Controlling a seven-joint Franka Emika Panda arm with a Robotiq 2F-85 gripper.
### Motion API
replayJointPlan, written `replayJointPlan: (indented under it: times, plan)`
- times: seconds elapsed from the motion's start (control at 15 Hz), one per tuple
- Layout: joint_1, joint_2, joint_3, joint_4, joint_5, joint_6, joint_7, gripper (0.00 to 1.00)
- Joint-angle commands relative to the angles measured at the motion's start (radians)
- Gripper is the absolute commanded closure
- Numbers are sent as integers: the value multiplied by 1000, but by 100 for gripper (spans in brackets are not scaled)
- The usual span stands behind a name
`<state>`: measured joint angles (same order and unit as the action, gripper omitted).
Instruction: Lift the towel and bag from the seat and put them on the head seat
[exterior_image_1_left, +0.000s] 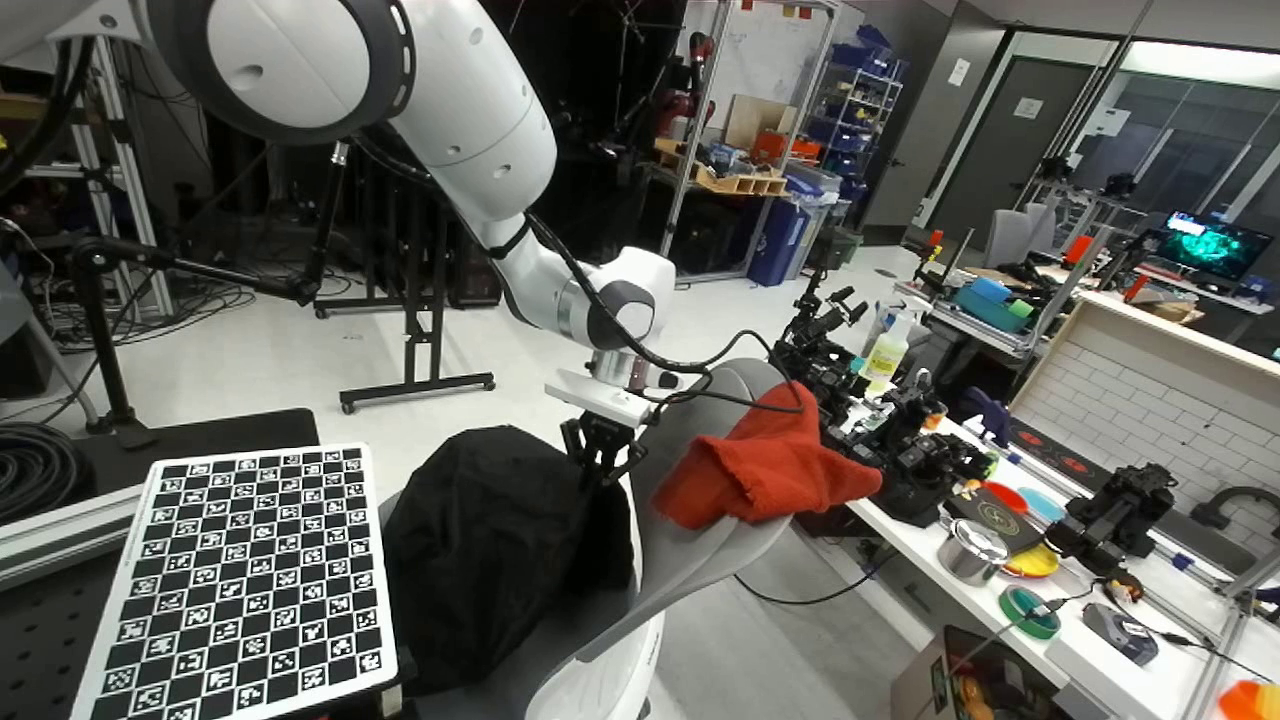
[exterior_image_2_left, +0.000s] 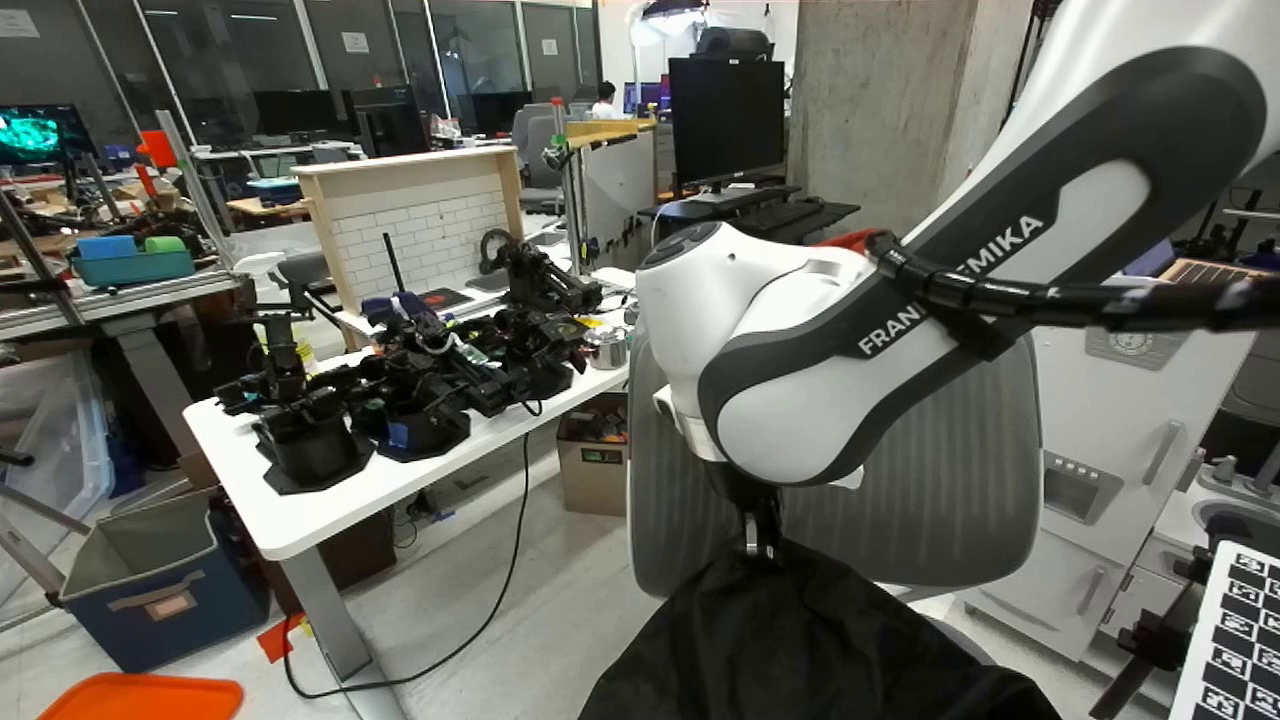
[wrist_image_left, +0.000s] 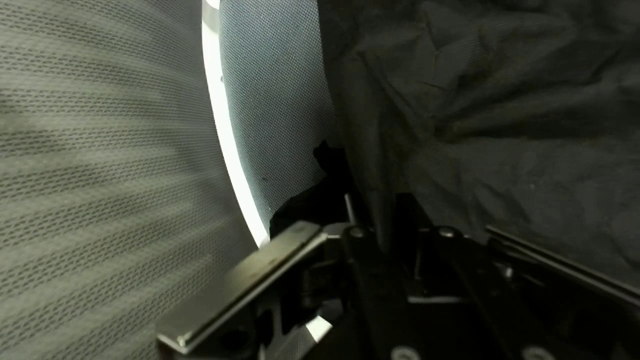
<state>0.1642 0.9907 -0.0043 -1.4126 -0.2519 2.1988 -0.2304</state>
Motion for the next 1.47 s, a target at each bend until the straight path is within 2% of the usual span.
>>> replayJointPlan:
  times: [0.0, 0.4, 0.8, 1.4]
  plan:
    - [-7, 11, 5, 21, -21, 4, 1, 100]
    - [3, -15, 5, 10, -25, 0, 6, 100]
    - [56, -105, 3, -34, -63, 24, 28, 100]
    - [76, -193, 4, -10, -99, 7, 44, 100]
